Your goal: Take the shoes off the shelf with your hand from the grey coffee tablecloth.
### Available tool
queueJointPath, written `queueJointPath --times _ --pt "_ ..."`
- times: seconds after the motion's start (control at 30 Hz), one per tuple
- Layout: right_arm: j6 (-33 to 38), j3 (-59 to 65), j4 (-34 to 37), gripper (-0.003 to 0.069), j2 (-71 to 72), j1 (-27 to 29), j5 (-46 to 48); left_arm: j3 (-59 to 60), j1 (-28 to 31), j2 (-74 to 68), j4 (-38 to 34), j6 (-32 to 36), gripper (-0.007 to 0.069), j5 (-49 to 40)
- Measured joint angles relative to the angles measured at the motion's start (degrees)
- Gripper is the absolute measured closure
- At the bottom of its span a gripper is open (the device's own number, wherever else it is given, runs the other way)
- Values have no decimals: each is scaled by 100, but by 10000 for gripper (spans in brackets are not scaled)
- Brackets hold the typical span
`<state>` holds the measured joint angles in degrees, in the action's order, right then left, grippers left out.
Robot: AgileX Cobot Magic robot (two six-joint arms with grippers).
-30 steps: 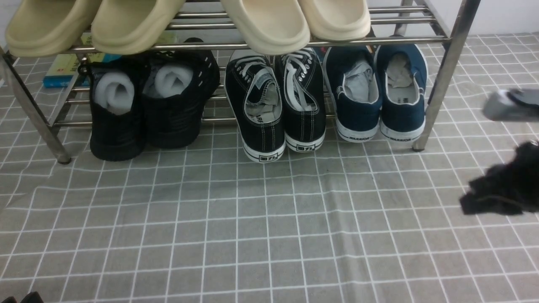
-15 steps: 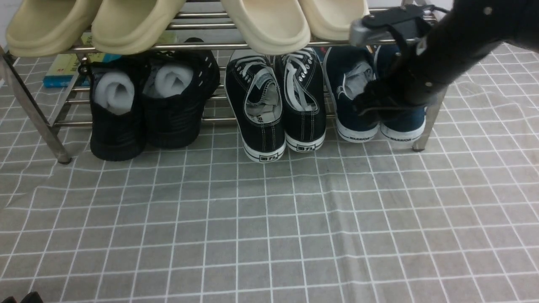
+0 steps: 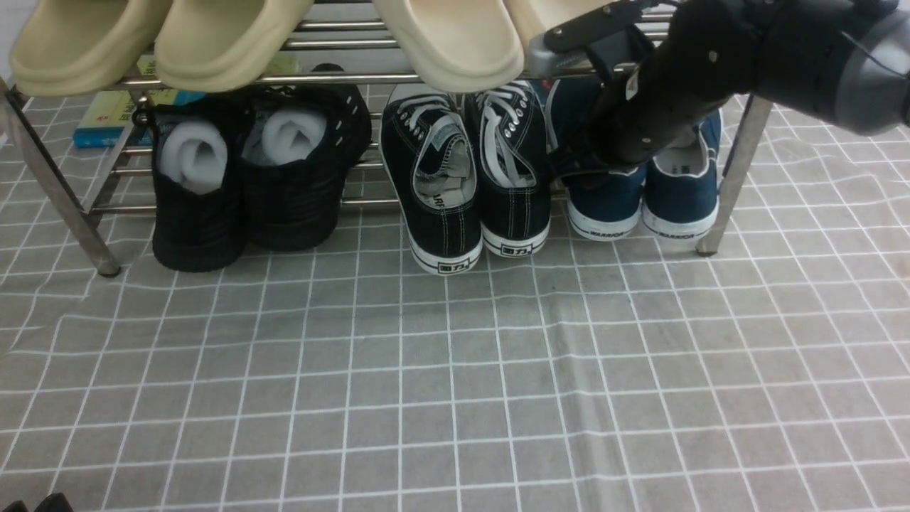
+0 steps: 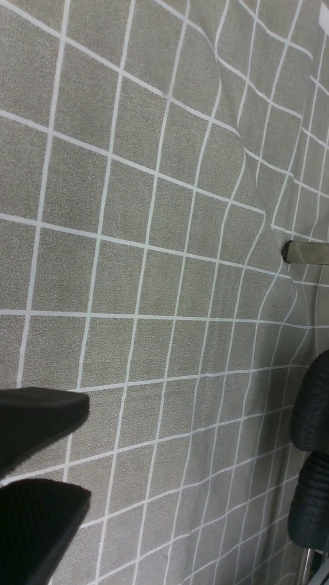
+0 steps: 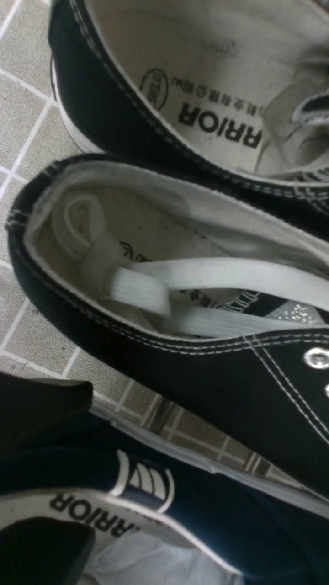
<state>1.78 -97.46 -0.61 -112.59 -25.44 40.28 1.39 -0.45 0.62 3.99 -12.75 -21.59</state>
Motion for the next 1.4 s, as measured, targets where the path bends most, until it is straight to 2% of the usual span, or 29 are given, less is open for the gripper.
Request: queueJointPath --times 0.13,0.2,0.27,0.37,0.63,0.87,1.23,1.4 --pt "0 -4 -75 344 -128 0 -62 0 0 0 0 0 385 0" --pt "0 -4 -159 393 -186 0 -70 0 0 0 0 0 385 0" --pt "0 -4 -215 502 -207 0 -71 0 0 0 0 0 385 0" --pt "0 -23 -228 612 -209 0 -38 0 0 0 0 0 385 0" --pt "7 -112 -246 617 174 6 553 0 0 0 0 0 385 0" --pt "115 -112 338 615 869 -5 1572 0 0 5 0 0 385 0" --pt "203 -116 649 615 1255 -5 2881 0 0 3 0 0 385 0" --pt "197 -92 718 615 1585 -241 3125 0 0 3 0 0 385 0"
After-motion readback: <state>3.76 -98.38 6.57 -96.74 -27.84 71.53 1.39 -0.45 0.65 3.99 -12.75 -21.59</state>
